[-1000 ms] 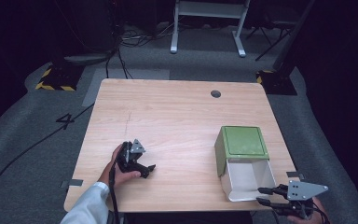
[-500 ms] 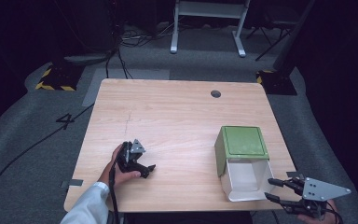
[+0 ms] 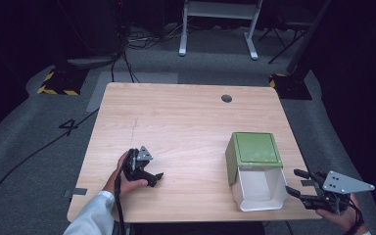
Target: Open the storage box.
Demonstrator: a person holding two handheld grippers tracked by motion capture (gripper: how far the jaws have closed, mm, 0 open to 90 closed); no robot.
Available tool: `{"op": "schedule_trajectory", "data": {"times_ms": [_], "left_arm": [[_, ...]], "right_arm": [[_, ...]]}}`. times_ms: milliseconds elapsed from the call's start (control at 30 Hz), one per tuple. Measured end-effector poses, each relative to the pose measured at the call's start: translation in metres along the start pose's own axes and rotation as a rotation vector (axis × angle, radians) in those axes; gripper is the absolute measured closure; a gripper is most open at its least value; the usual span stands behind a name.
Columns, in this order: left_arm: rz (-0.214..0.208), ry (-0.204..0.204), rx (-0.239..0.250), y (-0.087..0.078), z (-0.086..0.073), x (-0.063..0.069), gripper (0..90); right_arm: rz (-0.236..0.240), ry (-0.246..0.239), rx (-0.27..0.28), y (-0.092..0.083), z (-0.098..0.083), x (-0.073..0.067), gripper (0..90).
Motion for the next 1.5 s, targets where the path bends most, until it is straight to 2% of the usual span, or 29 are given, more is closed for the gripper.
{"op": "schedule_trajectory", "data": {"times_ms": [100, 167, 300, 400, 633, 667, 800, 933, 1200, 1500], "left_arm": [[0.0, 0.0, 0.0, 0.0, 0.0, 0.0, 0.2], [0.0, 0.0, 0.0, 0.0, 0.0, 0.0, 0.2], [-0.001, -0.001, 0.0, 0.0, 0.0, 0.0, 0.1], [-0.001, -0.001, 0.0, 0.0, 0.0, 0.0, 0.2], [-0.001, -0.001, 0.0, 0.0, 0.0, 0.0, 0.2], [-0.001, -0.001, 0.0, 0.0, 0.0, 0.0, 0.2], [-0.002, 0.0, 0.0, 0.0, 0.0, 0.0, 0.1], [-0.006, -0.005, 0.001, 0.0, 0.0, 0.001, 0.1], [-0.01, 0.0, -0.001, 0.001, 0.0, 0.0, 0.1], [-0.01, 0.0, -0.001, 0.001, 0.0, 0.0, 0.2]], "right_arm": [[-0.042, 0.039, 0.013, 0.0, -0.006, 0.014, 33.6], [-0.07, 0.048, 0.003, 0.0, -0.01, 0.022, 32.5], [-0.09, 0.086, 0.023, -0.004, -0.016, 0.031, 32.1], [-0.119, 0.097, 0.001, -0.003, -0.025, 0.037, 30.8], [-0.146, 0.14, -0.034, 0.004, -0.043, 0.047, 30.0], [-0.159, 0.156, -0.047, 0.007, -0.051, 0.051, 29.4], [-0.171, 0.171, -0.071, 0.013, -0.061, 0.054, 28.2], [-0.185, 0.205, -0.111, 0.022, -0.079, 0.059, 25.5], [-0.201, 0.251, -0.143, 0.03, -0.098, 0.066, 24.1], [-0.207, 0.267, -0.176, 0.035, -0.11, 0.066, 24.4]]}}
Point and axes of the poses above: each handheld gripper's, and its own axes: y roughly forward along the jaws, z roughly out of its top, x roughly to its right, the point moved 7 cm from there along y, roughly forward along the jaws, and after that the axes turned 8 degrees about x, right-handed, at the moved point
